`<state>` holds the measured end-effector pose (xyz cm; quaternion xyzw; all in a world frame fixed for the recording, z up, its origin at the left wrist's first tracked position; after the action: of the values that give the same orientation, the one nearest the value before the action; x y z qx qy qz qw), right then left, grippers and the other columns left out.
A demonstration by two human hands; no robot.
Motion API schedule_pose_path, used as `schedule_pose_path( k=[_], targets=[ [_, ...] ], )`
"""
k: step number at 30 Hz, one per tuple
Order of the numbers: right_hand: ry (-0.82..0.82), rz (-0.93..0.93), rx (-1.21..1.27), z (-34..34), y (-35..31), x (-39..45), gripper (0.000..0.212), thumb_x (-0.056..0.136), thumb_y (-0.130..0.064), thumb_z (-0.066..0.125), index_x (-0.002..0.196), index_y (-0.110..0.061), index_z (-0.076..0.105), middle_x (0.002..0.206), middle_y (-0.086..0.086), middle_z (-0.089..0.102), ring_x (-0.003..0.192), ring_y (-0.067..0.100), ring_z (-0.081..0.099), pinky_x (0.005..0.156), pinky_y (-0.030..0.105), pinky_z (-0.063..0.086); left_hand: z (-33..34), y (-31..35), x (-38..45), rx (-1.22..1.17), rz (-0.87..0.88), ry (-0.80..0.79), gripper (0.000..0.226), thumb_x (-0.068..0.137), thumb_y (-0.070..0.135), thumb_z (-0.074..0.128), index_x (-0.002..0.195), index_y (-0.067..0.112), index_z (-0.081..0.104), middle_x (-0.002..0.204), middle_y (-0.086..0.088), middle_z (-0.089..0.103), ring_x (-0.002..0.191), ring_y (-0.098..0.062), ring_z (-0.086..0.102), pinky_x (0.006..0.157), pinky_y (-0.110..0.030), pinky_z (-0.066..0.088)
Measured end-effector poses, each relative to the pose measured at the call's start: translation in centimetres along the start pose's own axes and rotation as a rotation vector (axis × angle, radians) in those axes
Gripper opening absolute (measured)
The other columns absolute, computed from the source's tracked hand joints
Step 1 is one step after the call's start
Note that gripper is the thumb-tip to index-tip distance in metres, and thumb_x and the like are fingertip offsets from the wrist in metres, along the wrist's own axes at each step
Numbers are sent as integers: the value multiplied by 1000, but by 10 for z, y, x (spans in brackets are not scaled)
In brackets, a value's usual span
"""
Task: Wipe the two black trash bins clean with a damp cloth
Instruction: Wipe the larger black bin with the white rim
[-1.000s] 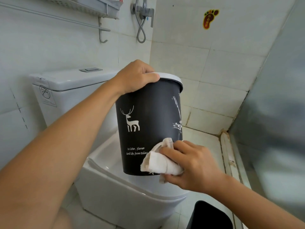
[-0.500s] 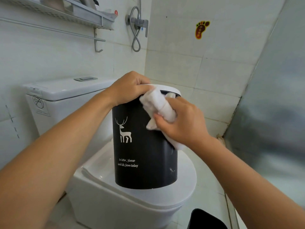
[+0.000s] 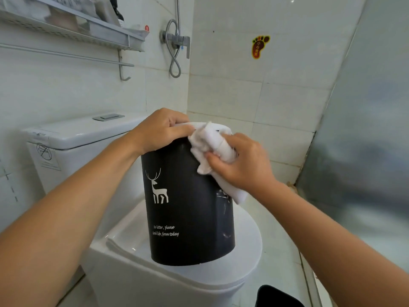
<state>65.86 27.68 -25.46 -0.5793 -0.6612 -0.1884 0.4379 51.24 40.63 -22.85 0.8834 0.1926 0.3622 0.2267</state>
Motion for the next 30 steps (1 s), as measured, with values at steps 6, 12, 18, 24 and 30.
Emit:
schedule_pose_path(
  k=[6,12,18,24,30],
  targets=[
    [63,-10,39,-3,-11,-4,26,79,-57,68,75,-33,58,68,-15,51,61,8,52,51,28,42,-2,-1,-3,-39,16,-57,46,92,41,60,55,26,38,58,12,30,58,-9,28,56,-25,23],
    [50,-66,47,-2,-23,-12,18,80,-57,67,84,-40,63,70,-20,47,62,6,48,53,27,40,-10,8,3,266,-40,-76,56,82,62,50,61,10,46,54,6,39,55,-14,34,61,-37,32],
    [-26,-154,28,11,-38,-23,31,83,-58,69,99,-31,74,79,-14,58,62,11,54,51,32,48,10,22,15,398,-88,-55,44,93,63,63,81,22,68,75,2,68,71,-18,60,67,-37,46],
    [108,32,119,-29,1,-23,21,78,-56,72,86,-39,65,75,-11,62,68,10,59,60,32,49,3,17,13,306,-29,17,45,79,68,57,72,26,70,71,-3,66,75,-26,61,70,-45,49],
    [183,103,144,-60,25,-24,31,81,-52,71,90,-23,72,79,-4,68,72,20,63,64,41,53,2,14,10,233,-33,-22,30,88,54,59,72,29,67,69,7,63,69,-13,57,66,-32,40]
  ],
)
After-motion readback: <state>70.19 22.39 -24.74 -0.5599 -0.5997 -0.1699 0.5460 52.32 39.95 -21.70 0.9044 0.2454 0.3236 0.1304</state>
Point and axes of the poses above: each hand's wrist, its own x-axis towards the middle knuckle, its own z-axis out of the palm, y = z × x, the point moved 9 cm from there along x, towards the middle knuckle
